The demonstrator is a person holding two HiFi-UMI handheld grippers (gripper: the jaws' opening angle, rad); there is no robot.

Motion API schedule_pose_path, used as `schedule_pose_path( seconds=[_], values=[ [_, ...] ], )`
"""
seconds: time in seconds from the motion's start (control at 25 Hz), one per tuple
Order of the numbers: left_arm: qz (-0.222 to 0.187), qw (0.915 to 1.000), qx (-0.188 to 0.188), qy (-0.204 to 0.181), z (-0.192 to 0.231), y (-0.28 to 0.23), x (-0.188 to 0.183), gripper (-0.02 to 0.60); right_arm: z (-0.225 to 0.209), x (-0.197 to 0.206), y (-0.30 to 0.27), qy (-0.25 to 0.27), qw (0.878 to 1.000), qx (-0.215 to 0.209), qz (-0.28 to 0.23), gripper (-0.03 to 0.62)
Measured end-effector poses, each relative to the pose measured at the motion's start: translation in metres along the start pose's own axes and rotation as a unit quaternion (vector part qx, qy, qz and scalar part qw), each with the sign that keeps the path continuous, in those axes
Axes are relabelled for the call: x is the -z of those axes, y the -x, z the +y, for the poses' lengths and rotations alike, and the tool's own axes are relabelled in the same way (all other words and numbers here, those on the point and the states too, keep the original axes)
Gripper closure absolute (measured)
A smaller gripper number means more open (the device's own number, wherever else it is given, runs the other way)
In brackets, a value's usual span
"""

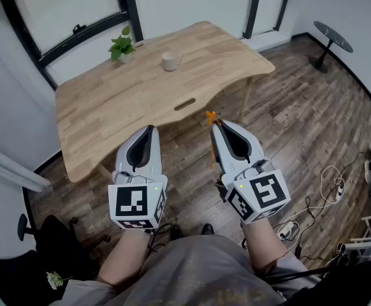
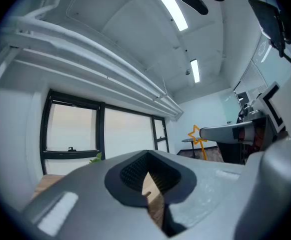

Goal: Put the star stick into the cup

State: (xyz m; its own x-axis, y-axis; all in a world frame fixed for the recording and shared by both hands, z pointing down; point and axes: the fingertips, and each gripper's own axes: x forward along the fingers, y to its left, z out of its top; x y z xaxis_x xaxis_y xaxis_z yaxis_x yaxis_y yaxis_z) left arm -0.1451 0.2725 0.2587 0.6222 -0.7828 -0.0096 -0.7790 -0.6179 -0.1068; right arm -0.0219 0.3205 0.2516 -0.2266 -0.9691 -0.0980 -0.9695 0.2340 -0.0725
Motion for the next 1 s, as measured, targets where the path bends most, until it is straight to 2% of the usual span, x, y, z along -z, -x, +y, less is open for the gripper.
schedule_pose_path(
  seconds=[0.64,1.0],
  values=[
    [0.015,0.9997,-0.019,-0.007,-0.048,-0.026,0.011,0.581,-0.052,0.007,0.016,-0.017,0.999,-0.028,-0.006,0.553],
    [0.04,0.9989,-0.023,-0.006,-0.061,-0.054,0.027,0.581,-0.09,0.016,0.011,-0.042,0.999,-0.026,0.001,0.551]
  ],
)
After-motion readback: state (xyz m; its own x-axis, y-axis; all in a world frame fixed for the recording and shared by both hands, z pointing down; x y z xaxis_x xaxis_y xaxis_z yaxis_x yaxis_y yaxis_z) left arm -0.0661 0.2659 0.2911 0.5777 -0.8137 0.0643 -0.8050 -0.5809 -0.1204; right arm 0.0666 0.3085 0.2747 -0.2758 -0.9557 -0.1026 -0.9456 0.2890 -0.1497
